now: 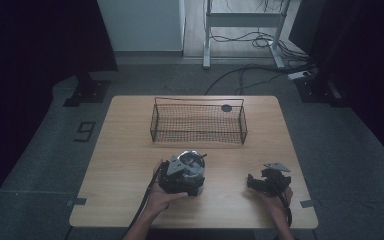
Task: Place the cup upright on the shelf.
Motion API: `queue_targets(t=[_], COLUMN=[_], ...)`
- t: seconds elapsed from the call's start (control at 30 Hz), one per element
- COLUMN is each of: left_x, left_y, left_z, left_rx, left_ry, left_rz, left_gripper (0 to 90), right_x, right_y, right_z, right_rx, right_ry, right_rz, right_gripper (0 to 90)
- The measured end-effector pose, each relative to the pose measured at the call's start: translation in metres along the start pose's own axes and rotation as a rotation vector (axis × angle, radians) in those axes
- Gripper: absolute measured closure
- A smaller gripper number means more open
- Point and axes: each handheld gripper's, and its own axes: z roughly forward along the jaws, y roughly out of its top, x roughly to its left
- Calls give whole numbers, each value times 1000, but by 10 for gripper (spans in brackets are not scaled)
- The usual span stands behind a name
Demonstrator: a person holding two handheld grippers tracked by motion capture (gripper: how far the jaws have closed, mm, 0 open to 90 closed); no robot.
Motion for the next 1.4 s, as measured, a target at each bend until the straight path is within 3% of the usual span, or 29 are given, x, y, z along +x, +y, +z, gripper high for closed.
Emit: queue_targets(t=[0.6,0.97,1.4], left_x=[0,5,19], left_y=[-1,4,16], left_z=[-3,-16,-31], left_rx=[-28,-74,-98], left_ry=[8,6,41], left_rz=[65,40,8], left_gripper=[39,40,40], right_x=[0,0,0], right_y=[0,0,0], right_z=[0,0,0], right_rx=[-1,0,0], right_ry=[1,2,2], right_rz=[-2,-1,0], right_gripper=[0,0,0])
